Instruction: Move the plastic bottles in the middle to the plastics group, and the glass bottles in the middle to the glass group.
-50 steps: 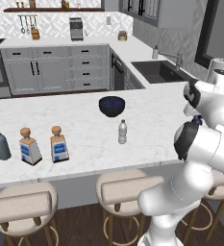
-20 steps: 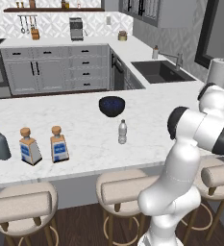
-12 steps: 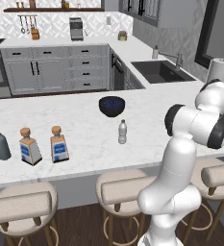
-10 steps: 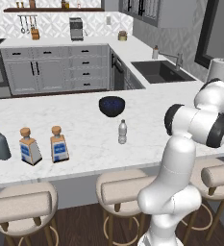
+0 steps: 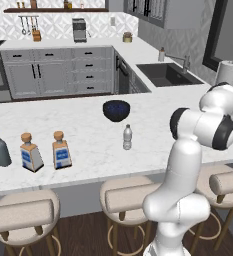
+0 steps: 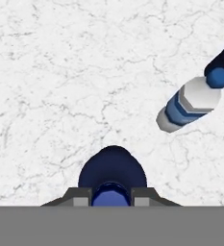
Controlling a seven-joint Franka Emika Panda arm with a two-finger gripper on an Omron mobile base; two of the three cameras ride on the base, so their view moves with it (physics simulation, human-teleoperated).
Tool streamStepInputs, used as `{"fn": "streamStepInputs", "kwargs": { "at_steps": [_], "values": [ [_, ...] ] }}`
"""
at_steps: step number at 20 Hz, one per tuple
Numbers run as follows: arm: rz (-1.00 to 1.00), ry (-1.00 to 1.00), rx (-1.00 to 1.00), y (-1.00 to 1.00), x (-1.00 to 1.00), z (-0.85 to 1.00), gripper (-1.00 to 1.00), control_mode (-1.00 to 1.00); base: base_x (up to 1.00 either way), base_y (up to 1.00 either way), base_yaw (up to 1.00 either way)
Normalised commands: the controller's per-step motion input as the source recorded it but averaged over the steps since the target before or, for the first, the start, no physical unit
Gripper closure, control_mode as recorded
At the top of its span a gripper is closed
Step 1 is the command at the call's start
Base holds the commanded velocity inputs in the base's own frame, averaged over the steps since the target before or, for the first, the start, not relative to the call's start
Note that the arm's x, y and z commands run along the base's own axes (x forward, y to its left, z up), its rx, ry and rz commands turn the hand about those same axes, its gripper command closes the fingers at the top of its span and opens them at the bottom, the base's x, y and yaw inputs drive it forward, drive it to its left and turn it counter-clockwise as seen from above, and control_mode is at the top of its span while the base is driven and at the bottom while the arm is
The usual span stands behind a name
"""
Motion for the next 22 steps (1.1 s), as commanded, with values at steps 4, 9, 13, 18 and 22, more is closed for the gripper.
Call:
{"fn": "streamStepInputs", "kwargs": {
  "at_steps": [4, 9, 13, 18, 22],
  "values": [
    [0.00, 0.00, 0.00, -0.14, 0.17, 0.00, 1.00, -1.00, 0.00, 0.00, 0.00],
    [0.00, 0.00, 0.00, -0.11, 0.08, -0.06, 1.00, -1.00, 0.00, 0.00, 0.00],
    [0.00, 0.00, 0.00, -0.03, 0.02, -0.33, 1.00, -1.00, 0.00, 0.00, 0.00],
    [0.00, 0.00, 0.00, 0.00, 0.04, -0.49, 1.00, -1.00, 0.00, 0.00, 0.00],
    [0.00, 0.00, 0.00, 0.00, 0.05, -0.47, 1.00, -1.00, 0.00, 0.00, 0.00]
  ]
}}
